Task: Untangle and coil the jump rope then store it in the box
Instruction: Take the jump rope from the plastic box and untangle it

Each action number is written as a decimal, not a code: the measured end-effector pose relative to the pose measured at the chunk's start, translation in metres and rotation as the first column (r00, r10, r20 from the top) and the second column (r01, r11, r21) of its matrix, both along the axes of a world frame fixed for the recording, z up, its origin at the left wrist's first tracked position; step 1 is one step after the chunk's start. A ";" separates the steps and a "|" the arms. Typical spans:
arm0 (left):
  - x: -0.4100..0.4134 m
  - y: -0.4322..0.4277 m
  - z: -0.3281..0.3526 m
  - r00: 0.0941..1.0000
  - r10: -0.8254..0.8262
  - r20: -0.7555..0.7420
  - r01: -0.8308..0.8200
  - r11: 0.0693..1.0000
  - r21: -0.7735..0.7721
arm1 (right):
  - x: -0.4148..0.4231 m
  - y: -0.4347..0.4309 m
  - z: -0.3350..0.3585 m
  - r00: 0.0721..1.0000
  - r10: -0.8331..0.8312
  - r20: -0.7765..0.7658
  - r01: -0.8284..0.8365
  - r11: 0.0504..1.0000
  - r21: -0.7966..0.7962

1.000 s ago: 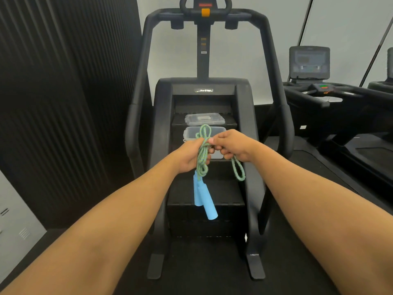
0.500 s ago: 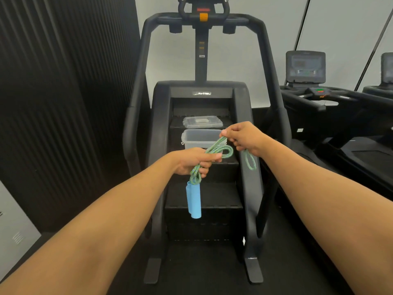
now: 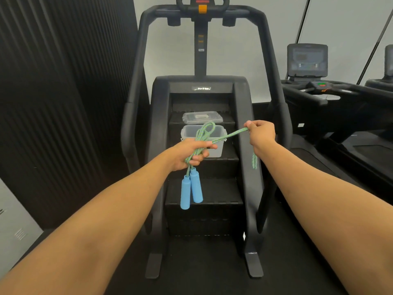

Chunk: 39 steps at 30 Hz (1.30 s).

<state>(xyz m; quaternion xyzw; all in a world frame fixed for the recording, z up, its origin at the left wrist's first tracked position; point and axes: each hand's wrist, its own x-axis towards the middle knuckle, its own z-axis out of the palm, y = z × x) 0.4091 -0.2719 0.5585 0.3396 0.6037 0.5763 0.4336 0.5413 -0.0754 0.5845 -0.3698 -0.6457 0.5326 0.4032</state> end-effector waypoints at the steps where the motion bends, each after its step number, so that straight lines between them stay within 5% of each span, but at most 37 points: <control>1: 0.000 0.000 -0.001 0.999 0.032 0.003 -0.032 0.999 0.011 | 0.002 0.001 0.000 0.999 -0.038 -0.006 0.038 0.999 0.001; 7: -0.014 -0.004 -0.010 0.978 0.208 -0.030 -0.208 0.978 0.000 | 0.016 0.022 -0.019 0.977 -0.114 0.183 0.114 0.993 0.014; 11: -0.015 -0.001 -0.011 0.979 0.206 -0.008 -0.206 0.979 0.001 | 0.029 0.011 -0.040 0.824 0.255 0.505 -0.239 0.966 -0.097; 14: -0.010 0.004 -0.009 0.983 0.181 -0.016 -0.181 0.983 -0.003 | 0.028 -0.014 -0.044 0.787 0.437 0.436 -0.435 0.893 -0.111; 19: 0.002 0.011 -0.007 0.994 0.105 -0.012 -0.105 0.994 0.006 | 0.003 -0.053 -0.030 0.674 0.734 0.084 -0.707 0.674 -0.213; 23: 0.002 0.009 -0.008 0.997 0.068 -0.020 -0.068 0.998 0.009 | -0.011 -0.065 -0.030 0.527 0.839 0.132 -0.817 0.544 -0.192; 29: -0.012 -0.010 -0.006 0.975 0.160 -0.154 -0.174 0.981 -0.085 | -0.003 -0.048 -0.027 0.538 0.805 0.252 -0.777 0.589 -0.224; 34: -0.026 -0.021 -0.005 0.963 0.258 -0.076 -0.262 0.963 -0.059 | 0.011 -0.027 -0.036 0.666 0.659 0.349 -0.657 0.740 -0.143; 39: -0.022 -0.016 0.000 0.956 0.294 0.001 -0.293 0.956 0.030 | 0.021 -0.027 -0.049 0.494 0.654 0.572 -0.600 0.733 -0.320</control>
